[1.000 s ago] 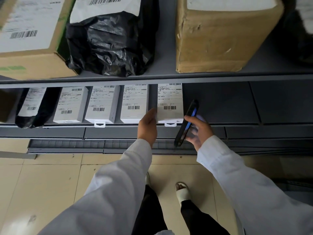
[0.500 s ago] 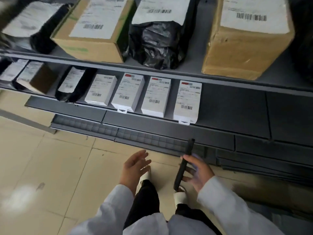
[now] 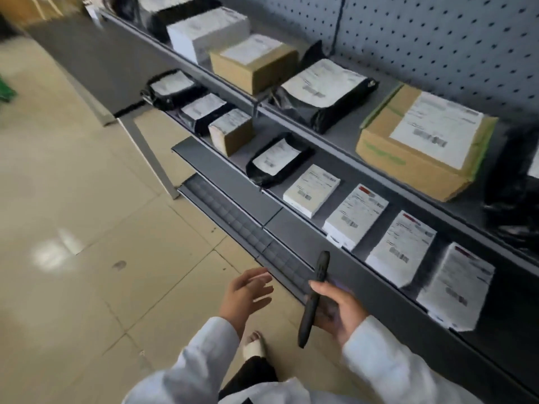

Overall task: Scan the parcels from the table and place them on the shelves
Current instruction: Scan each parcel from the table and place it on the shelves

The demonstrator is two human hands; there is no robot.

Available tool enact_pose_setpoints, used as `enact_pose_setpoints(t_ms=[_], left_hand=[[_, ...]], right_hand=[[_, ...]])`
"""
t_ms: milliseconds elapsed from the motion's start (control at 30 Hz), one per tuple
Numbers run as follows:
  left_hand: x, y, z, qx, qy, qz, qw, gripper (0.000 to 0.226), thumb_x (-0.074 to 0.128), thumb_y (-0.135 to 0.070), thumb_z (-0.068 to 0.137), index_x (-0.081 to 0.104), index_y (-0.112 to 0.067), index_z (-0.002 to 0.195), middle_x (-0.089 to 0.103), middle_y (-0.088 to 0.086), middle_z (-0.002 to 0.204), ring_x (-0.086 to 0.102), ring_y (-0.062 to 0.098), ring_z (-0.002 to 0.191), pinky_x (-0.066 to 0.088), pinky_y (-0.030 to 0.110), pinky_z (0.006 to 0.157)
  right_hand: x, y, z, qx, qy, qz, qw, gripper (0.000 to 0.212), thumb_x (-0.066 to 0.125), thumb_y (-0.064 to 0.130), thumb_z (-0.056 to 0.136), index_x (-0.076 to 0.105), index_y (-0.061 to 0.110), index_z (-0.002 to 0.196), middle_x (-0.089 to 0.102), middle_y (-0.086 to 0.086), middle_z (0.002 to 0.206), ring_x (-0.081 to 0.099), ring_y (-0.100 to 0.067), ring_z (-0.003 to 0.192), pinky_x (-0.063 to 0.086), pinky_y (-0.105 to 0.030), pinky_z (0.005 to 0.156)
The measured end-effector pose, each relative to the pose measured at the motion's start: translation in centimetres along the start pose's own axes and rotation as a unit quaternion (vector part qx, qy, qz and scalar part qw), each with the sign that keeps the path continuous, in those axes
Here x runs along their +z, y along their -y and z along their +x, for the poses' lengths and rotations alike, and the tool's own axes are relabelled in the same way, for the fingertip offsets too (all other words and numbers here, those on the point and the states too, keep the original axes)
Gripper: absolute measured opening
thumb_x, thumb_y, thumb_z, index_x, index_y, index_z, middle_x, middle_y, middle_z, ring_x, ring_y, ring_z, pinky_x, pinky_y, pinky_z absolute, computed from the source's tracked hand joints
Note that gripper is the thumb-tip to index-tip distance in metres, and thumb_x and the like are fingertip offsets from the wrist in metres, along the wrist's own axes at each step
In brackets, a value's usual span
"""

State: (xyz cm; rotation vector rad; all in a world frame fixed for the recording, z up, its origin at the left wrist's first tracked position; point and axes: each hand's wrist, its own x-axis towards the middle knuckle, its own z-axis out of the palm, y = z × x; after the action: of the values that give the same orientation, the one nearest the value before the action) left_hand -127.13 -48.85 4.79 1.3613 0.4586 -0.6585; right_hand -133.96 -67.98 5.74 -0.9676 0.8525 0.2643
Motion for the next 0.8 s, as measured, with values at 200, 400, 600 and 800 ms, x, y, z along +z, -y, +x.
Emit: enact_pose_setpoints(t_ms=[200, 400, 600, 800], left_hand=[[-7.8, -5.2, 2.5, 0.006, -0.05, -0.074, 0.996, 0.019, 0.059, -0.008, 0.096, 0.069, -0.01, 0.112, 0.071, 0.016, 0.115, 0.069, 0.029, 0.101, 0.059, 0.036, 0.083], [-14.7, -10.0, 4.3, 0.032, -0.104, -0.16, 0.981, 0.022, 0.059, -0.007, 0.094, 0.069, -0.009, 0.114, 0.071, 0.016, 0.113, 0.068, 0.032, 0.102, 0.055, 0.042, 0.092], [-22.1, -16.0, 8.2, 0.054, -0.165, -0.184, 0.968, 0.022, 0.06, -0.007, 0.092, 0.071, -0.012, 0.111, 0.074, 0.011, 0.105, 0.069, 0.025, 0.097, 0.057, 0.037, 0.087], [-28.8, -25.4, 14.5, 0.045, -0.22, -0.169, 0.96, 0.023, 0.06, -0.006, 0.092, 0.07, -0.011, 0.112, 0.074, 0.012, 0.105, 0.068, 0.026, 0.096, 0.055, 0.039, 0.089]], right_hand=[[11.1, 3.0, 2.6, -0.019, 0.059, -0.036, 0.997, 0.038, 0.074, 0.007, 0.079, 0.069, 0.011, 0.117, 0.074, -0.003, 0.076, 0.069, -0.027, 0.083, 0.058, -0.034, 0.06], [19.7, 4.5, 6.7, 0.009, 0.082, -0.086, 0.993, 0.026, 0.071, 0.004, 0.083, 0.07, 0.013, 0.108, 0.072, -0.007, 0.08, 0.069, -0.027, 0.08, 0.057, -0.032, 0.051], [29.8, 5.9, 14.2, 0.059, 0.121, -0.123, 0.983, 0.025, 0.075, 0.012, 0.074, 0.07, 0.011, 0.098, 0.066, -0.012, 0.089, 0.068, -0.028, 0.079, 0.056, -0.032, 0.049], [43.3, 8.7, 22.6, 0.106, 0.158, -0.132, 0.973, 0.032, 0.077, 0.015, 0.07, 0.067, 0.013, 0.101, 0.062, -0.011, 0.089, 0.06, -0.029, 0.085, 0.053, -0.041, 0.068]])
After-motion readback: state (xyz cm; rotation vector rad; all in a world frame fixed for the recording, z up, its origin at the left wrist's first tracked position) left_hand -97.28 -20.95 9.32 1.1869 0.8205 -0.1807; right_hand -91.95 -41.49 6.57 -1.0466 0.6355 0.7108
